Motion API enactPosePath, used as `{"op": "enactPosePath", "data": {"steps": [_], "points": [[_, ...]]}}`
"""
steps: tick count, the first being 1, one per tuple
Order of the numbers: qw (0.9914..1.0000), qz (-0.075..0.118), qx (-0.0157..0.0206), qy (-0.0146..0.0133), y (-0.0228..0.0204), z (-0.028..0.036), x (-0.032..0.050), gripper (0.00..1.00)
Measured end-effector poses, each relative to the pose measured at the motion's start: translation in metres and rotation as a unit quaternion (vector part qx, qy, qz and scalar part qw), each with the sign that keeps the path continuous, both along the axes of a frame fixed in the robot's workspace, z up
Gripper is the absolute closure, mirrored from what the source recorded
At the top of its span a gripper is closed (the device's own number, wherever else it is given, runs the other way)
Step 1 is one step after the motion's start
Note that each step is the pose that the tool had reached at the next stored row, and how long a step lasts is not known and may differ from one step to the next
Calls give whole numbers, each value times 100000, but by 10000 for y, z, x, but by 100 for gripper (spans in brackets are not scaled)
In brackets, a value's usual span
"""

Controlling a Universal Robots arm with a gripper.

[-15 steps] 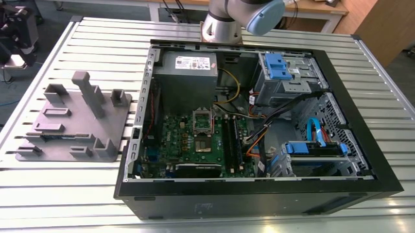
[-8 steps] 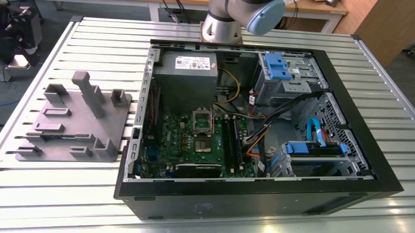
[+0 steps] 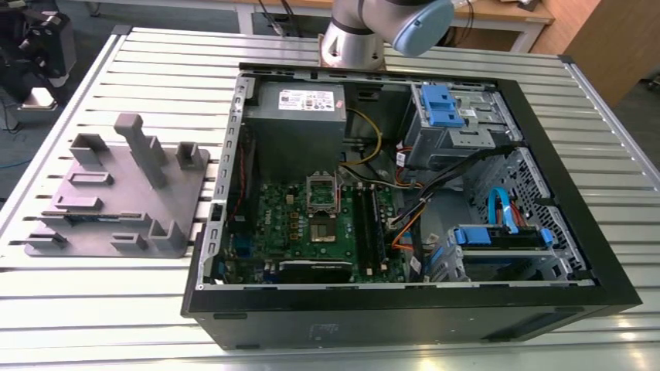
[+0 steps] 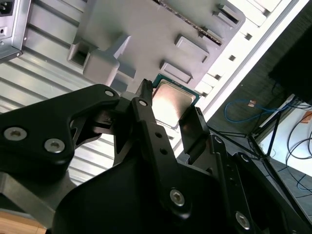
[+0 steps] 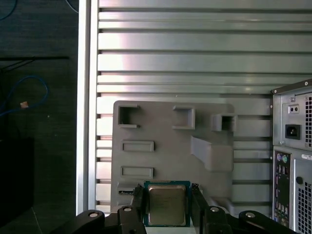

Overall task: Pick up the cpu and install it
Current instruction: 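Pick up the cpu and move it towards the insertion slot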

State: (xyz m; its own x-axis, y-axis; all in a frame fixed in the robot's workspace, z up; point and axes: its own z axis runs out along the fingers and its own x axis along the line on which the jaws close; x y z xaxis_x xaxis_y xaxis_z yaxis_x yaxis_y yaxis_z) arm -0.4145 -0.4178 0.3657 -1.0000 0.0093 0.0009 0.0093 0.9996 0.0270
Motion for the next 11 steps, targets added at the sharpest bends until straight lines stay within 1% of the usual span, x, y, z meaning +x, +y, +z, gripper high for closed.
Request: {"op": "enactPosePath", "data": {"steps": [5,11], "points": [[100000,-2,-2,4,0,0,47,53],[100000,1,-4,9,0,0,128,53]]}}
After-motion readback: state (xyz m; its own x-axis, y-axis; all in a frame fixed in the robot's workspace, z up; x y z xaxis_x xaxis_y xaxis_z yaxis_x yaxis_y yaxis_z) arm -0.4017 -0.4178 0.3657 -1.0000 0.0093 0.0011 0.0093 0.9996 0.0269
